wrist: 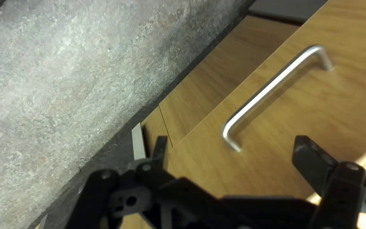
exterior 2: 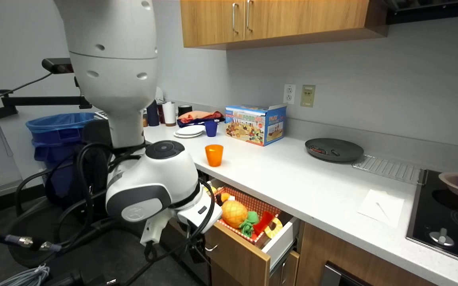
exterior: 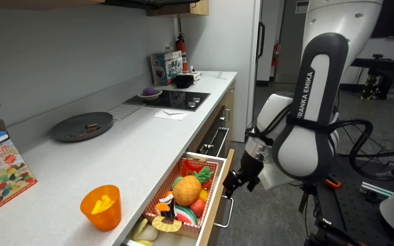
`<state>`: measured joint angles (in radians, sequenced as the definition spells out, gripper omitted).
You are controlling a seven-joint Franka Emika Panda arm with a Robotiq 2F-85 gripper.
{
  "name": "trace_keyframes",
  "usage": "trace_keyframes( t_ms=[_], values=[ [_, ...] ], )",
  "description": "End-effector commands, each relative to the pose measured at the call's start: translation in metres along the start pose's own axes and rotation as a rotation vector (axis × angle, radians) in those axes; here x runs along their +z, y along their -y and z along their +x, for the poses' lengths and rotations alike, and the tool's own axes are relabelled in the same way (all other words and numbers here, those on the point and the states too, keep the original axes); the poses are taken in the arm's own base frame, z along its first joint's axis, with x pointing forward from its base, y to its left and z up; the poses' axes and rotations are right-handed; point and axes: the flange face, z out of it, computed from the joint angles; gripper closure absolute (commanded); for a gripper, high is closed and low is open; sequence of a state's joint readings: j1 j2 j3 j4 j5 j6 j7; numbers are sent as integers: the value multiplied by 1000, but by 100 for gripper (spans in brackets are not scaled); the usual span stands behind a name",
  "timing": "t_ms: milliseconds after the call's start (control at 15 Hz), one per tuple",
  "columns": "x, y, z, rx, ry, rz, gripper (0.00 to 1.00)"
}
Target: Open the drawer and remove the pineapple plushie from the drawer
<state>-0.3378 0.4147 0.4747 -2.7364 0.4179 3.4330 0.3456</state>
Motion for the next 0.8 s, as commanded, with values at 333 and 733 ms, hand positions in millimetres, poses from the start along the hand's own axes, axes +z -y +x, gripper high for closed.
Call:
trace_keyframes(
  t_ms=[333, 733],
  values=[
    [-77, 55, -17, -220, 213, -152, 0],
    [-168, 122, 18, -460, 159, -249, 0]
  ],
)
